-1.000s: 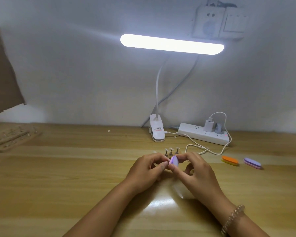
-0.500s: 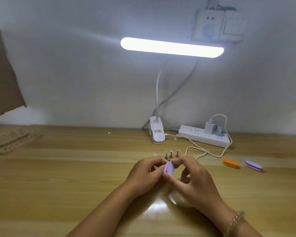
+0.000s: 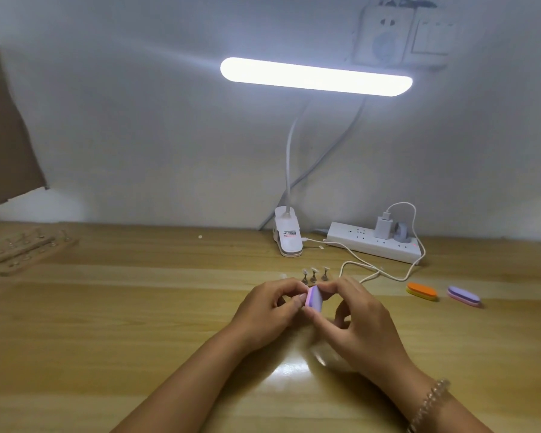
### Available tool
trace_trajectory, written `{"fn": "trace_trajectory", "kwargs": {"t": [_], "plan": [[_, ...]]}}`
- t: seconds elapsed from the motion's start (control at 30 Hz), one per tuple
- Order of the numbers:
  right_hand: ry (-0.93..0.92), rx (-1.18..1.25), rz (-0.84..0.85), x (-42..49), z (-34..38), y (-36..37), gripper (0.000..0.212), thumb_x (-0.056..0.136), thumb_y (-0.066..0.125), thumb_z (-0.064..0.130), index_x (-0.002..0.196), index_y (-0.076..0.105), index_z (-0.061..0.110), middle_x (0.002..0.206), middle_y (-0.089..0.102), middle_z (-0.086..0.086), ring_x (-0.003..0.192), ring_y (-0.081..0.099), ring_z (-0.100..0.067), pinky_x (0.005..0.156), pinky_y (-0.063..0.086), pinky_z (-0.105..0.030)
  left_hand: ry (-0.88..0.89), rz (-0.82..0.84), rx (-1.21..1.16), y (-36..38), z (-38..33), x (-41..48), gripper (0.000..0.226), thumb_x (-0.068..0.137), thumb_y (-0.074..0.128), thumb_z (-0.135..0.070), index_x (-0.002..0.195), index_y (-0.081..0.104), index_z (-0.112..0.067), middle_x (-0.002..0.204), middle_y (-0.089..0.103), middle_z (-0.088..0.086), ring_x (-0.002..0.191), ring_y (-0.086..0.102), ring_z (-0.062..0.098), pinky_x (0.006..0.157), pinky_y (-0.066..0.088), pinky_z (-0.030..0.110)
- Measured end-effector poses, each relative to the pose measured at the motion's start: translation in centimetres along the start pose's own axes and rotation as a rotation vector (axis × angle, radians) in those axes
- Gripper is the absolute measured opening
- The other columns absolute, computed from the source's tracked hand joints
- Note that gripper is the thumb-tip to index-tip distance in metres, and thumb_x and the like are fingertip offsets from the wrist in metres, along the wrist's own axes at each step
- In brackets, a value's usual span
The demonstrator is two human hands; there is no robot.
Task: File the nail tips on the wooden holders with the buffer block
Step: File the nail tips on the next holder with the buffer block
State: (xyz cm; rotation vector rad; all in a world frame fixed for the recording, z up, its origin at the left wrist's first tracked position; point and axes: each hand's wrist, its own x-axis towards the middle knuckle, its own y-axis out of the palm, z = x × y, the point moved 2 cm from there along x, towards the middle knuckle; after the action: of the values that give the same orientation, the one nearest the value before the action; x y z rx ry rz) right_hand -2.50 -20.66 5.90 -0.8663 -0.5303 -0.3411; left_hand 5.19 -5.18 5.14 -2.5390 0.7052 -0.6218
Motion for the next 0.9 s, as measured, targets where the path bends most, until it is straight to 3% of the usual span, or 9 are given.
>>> {"fn": "trace_trajectory", "kwargs": {"t": [0.17,0.3,0.4,0.5,0.63,0.77,0.9], "plan": [[0.11,0.026,-0.009,0.4,-0.8,0.0,0.019,0.08,0.074,0.041,0.094,0.063,0.033,0.091,0.061,0.021,0.061,0.058,-0.01,0.061,0.043,-0.023,-0.004,-0.025,-0.026,0.1,0.2,0.2,0.017,0.097,0.06,-0.018,0.092,0.071,-0.031,0.087,0.07,-0.013,0.064,0.054,0.028,0.069,0.053,0.049],[0.004,-0.009,0.005,-0.3,0.1,0.2,0.026,0.081,0.062,0.057,0.09,0.058,0.033,0.09,0.058,0.02,0.063,0.059,-0.01,0.057,0.048,-0.027,-0.046,-0.045,-0.091,0.0,0.6,0.2,0.016,0.095,0.062,-0.017,0.089,0.072,-0.029,0.072,0.066,-0.019,0.059,0.051,0.015,0.055,0.044,0.034],[0.064,0.022,0.001,0.2,-0.2,0.0,0.028,0.084,0.06,0.059,0.087,0.06,0.03,0.088,0.059,0.016,0.07,0.059,-0.009,0.063,0.052,-0.033,-0.058,-0.033,-0.097,0.1,0.9,0.3,0.011,0.092,0.066,-0.024,0.087,0.072,-0.032,0.061,0.061,-0.013,0.052,0.049,0.01,0.048,0.041,0.027],[0.115,0.002,-0.012,0.6,-0.9,-0.1,0.026,0.084,0.066,0.052,0.086,0.062,0.026,0.087,0.058,0.012,0.077,0.056,-0.006,0.072,0.051,-0.036,-0.04,-0.026,-0.065,0.3,0.9,0.4,0.006,0.082,0.068,-0.032,0.083,0.072,-0.036,0.067,0.063,-0.014,0.051,0.05,0.008,0.052,0.044,0.03],[-0.025,-0.068,0.007,0.0,0.1,0.3,0.032,0.08,0.063,0.057,0.088,0.056,0.028,0.087,0.055,0.017,0.083,0.052,-0.003,0.073,0.046,-0.03,-0.075,-0.038,-0.047,0.3,1.0,0.4,0.013,0.067,0.063,-0.034,0.075,0.066,-0.045,0.094,0.07,-0.013,0.06,0.06,0.011,0.065,0.055,0.045],[0.088,-0.085,-0.006,0.6,-0.6,0.0,0.027,0.083,0.068,0.049,0.091,0.059,0.025,0.092,0.055,0.013,0.09,0.052,-0.009,0.081,0.047,-0.037,-0.034,-0.058,0.017,0.4,1.0,0.4,0.014,0.083,0.07,-0.032,0.075,0.064,-0.042,0.09,0.068,-0.013,0.065,0.064,0.015,0.063,0.054,0.044],[-0.056,-0.128,0.005,0.0,0.5,0.2,0.029,0.081,0.066,0.053,0.091,0.057,0.028,0.088,0.054,0.017,0.084,0.053,-0.007,0.076,0.045,-0.034,-0.039,-0.074,0.036,0.3,1.0,0.3,0.014,0.078,0.066,-0.025,0.077,0.064,-0.038,0.089,0.067,-0.014,0.063,0.059,0.01,0.067,0.055,0.043]]}}
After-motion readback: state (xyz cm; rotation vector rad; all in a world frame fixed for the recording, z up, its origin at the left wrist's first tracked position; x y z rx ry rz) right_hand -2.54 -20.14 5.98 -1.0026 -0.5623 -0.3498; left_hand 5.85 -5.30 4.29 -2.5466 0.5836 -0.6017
